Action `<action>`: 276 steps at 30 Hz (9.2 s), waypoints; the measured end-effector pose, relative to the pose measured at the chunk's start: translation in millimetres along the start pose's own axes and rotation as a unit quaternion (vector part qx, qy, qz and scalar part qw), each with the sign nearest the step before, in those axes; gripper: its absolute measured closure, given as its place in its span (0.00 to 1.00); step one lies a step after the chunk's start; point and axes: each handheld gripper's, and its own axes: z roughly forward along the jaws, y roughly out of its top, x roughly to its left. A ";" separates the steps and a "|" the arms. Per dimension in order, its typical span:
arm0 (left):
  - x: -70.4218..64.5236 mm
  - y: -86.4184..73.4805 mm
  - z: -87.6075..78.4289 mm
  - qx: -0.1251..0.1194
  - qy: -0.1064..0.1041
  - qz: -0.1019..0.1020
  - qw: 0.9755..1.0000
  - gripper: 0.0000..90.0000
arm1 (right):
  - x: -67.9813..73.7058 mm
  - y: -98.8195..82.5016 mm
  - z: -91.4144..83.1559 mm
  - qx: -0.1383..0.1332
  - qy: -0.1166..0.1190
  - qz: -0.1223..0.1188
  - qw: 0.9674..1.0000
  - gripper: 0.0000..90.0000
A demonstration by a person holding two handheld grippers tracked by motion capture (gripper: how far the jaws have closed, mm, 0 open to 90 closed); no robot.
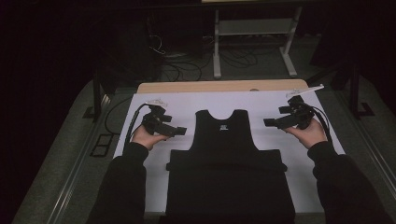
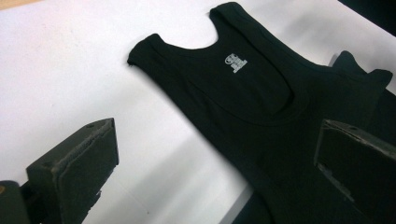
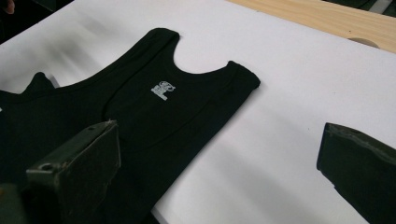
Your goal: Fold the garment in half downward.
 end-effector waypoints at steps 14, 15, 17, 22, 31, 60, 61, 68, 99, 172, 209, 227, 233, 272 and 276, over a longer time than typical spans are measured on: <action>11.1 -3.3 20.6 0.004 0.005 -0.021 1.000 0.00 | -5.4 3.5 22.1 0.001 0.001 0.008 1.000 0.00; 12.6 -3.7 21.4 0.005 0.006 -0.022 1.000 0.00 | -5.8 3.6 23.7 0.002 0.001 0.009 1.000 0.00; 15.3 -4.6 22.4 0.003 0.008 -0.027 1.000 0.00 | -7.3 3.3 26.6 0.003 0.002 0.010 1.000 0.00; 18.9 -6.3 26.8 0.001 0.010 -0.033 0.999 0.00 | -11.2 1.9 33.8 0.005 -0.001 0.013 1.000 0.00; 18.5 -5.6 39.1 0.005 0.006 -0.032 0.999 0.00 | -15.9 1.2 48.1 0.019 -0.001 0.013 1.000 0.00; 11.7 -6.3 80.0 0.021 -0.017 -0.047 0.999 0.04 | -6.3 -10.2 93.5 0.066 0.013 0.011 0.998 0.14; 11.6 -6.5 80.6 0.019 -0.017 -0.048 0.999 0.05 | -5.1 -10.8 95.4 0.070 0.011 0.010 0.997 0.14; 12.5 -7.1 82.7 0.020 -0.012 -0.049 0.999 0.11 | -1.1 -12.7 102.9 0.074 0.013 0.007 0.997 0.26; 2.9 -6.5 98.3 0.021 -0.018 -0.027 0.999 0.66 | 18.1 -17.0 116.5 0.058 0.000 -0.021 0.998 0.71; -65.9 15.2 21.9 -0.030 0.005 0.048 0.998 0.96 | 59.4 -1.1 28.5 -0.035 0.074 0.004 0.997 0.92; -120.6 -52.3 4.0 -0.024 -0.024 0.066 0.997 0.96 | 103.8 -68.6 7.0 0.011 0.084 -0.031 0.996 0.92; -133.2 -77.1 5.7 0.024 -0.044 0.062 0.997 0.96 | 115.3 -91.9 10.7 0.060 0.101 -0.033 0.993 0.92; -137.1 -83.7 4.7 0.042 -0.052 0.064 0.996 0.96 | 121.5 -98.0 9.5 0.069 0.110 -0.037 0.991 0.92; -161.6 -111.9 -5.1 0.086 -0.080 0.045 0.992 0.95 | 143.1 -126.2 -3.4 0.119 0.146 -0.024 0.982 0.91; -162.0 -113.1 -4.9 0.089 -0.080 0.041 0.992 0.95 | 145.1 -128.0 -3.5 0.123 0.146 -0.027 0.981 0.91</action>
